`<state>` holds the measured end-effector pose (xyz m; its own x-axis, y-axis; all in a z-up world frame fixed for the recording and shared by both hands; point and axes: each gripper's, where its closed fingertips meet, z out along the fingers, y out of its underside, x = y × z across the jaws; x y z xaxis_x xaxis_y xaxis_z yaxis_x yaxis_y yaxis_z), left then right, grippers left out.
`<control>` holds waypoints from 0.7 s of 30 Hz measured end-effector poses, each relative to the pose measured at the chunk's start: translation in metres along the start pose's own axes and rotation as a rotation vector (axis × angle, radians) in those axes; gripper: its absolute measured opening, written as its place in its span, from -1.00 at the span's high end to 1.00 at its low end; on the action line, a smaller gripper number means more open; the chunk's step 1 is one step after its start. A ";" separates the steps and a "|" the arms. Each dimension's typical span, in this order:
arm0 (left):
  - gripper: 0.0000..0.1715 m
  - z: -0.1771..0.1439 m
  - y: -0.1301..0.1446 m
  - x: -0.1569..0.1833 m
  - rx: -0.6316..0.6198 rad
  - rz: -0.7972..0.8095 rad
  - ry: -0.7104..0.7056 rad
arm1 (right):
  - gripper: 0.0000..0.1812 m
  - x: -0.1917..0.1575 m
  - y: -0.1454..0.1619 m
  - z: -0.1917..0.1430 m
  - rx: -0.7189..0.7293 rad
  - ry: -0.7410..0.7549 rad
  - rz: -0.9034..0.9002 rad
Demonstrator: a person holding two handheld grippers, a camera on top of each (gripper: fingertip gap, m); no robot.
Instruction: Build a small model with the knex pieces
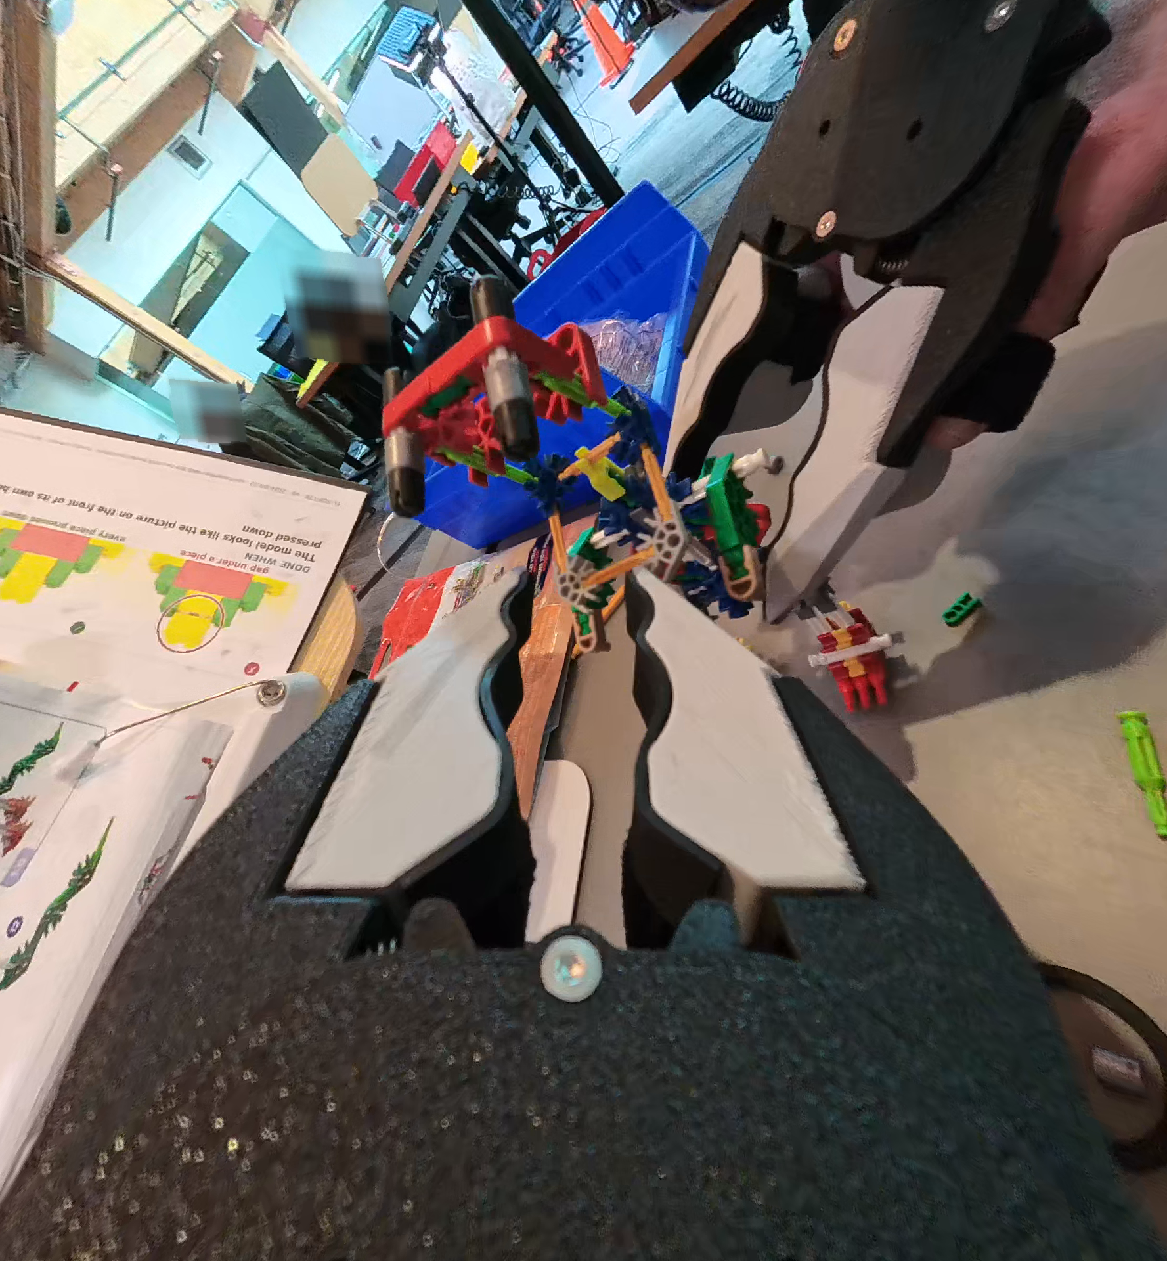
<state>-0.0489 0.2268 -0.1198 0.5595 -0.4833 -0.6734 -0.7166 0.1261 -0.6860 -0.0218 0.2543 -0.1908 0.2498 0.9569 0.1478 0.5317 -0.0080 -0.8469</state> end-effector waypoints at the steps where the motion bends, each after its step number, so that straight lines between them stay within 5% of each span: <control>1: 0.70 0.000 -0.001 0.000 0.006 -0.005 0.001 | 0.22 0.000 0.000 0.000 0.005 -0.007 0.005; 13: 0.49 -0.007 -0.012 -0.004 0.050 -0.008 -0.003 | 0.31 0.000 0.001 0.003 -0.001 -0.021 -0.023; 21: 0.72 -0.010 -0.038 -0.017 0.068 -0.116 0.035 | 0.35 -0.001 0.004 0.007 -0.024 -0.012 -0.065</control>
<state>-0.0350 0.2218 -0.0791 0.6213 -0.5281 -0.5789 -0.6172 0.1253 -0.7768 -0.0254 0.2557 -0.1978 0.2049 0.9590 0.1957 0.5653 0.0472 -0.8235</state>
